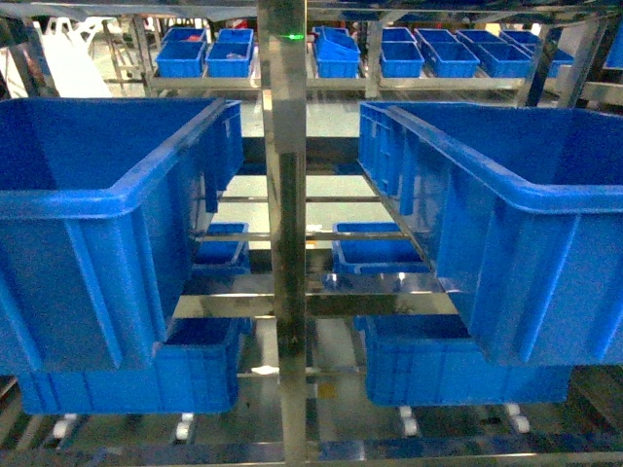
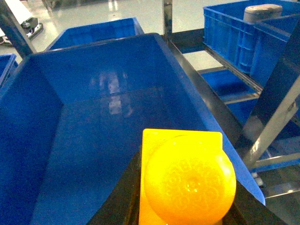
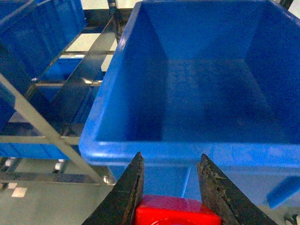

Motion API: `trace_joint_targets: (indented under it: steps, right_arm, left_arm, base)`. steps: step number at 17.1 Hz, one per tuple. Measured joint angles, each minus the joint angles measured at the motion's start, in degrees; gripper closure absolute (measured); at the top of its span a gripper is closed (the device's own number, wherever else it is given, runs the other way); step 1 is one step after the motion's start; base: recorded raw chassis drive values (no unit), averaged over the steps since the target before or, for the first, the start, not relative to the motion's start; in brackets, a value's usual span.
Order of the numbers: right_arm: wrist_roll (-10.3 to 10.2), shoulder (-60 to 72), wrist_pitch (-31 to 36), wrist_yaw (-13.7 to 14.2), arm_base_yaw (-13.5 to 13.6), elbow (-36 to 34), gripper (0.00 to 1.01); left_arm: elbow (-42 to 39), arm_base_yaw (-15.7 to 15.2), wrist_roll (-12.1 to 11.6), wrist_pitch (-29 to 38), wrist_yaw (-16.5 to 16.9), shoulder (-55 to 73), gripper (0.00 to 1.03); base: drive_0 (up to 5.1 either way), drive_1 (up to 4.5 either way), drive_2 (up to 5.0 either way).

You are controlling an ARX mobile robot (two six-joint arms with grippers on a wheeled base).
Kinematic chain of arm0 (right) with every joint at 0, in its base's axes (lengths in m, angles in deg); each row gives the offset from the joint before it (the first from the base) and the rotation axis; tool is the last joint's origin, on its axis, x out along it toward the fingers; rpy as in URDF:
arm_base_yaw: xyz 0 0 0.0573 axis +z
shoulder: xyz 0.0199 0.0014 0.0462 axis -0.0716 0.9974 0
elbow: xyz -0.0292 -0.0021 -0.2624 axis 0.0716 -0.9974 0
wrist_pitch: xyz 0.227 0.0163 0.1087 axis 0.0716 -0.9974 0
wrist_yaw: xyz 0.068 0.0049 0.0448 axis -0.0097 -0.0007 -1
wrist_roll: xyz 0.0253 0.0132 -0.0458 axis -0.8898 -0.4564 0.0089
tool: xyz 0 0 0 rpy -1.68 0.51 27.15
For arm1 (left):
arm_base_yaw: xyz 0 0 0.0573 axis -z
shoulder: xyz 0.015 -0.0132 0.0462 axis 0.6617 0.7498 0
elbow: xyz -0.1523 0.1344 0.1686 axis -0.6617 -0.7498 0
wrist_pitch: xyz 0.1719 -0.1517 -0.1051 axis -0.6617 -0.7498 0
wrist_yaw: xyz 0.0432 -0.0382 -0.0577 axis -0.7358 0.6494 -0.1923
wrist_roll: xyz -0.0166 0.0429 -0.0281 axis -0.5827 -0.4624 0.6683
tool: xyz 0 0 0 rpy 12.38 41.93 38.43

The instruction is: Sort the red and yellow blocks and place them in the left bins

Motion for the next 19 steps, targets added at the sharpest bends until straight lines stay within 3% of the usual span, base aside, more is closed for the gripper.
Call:
trace_joint_targets:
  steps: [8, 14, 17, 19]
  right_arm:
    - [0.0, 0.63, 0.09, 0.24, -0.31, 0.0, 0.73]
    - [-0.66, 9.16, 2.93, 1.73, -1.05, 5.25, 0.73]
    - [-5.05, 20.94, 3.3, -0.28, -2.16, 12.37, 0.73]
    - [-5.77, 29.16, 5.03, 1.29, -2.08, 18.27, 0.73]
  left_arm:
    - [0.04, 0.0, 0.0, 0.0, 0.0, 0.52, 0.76]
    - [0.04, 0.0, 0.0, -0.02, -0.02, 0.52, 0.76]
    - [0.04, 0.0, 0.0, 0.0, -0.02, 0.52, 0.76]
    - [0.04, 0.0, 0.0, 0.0, -0.02, 0.52, 0.76]
  base:
    - [0.0, 0.52, -0.5]
    - [0.0, 0.0, 0.0]
    - [0.0, 0.0, 0.0]
    - [0.0, 0.0, 0.0]
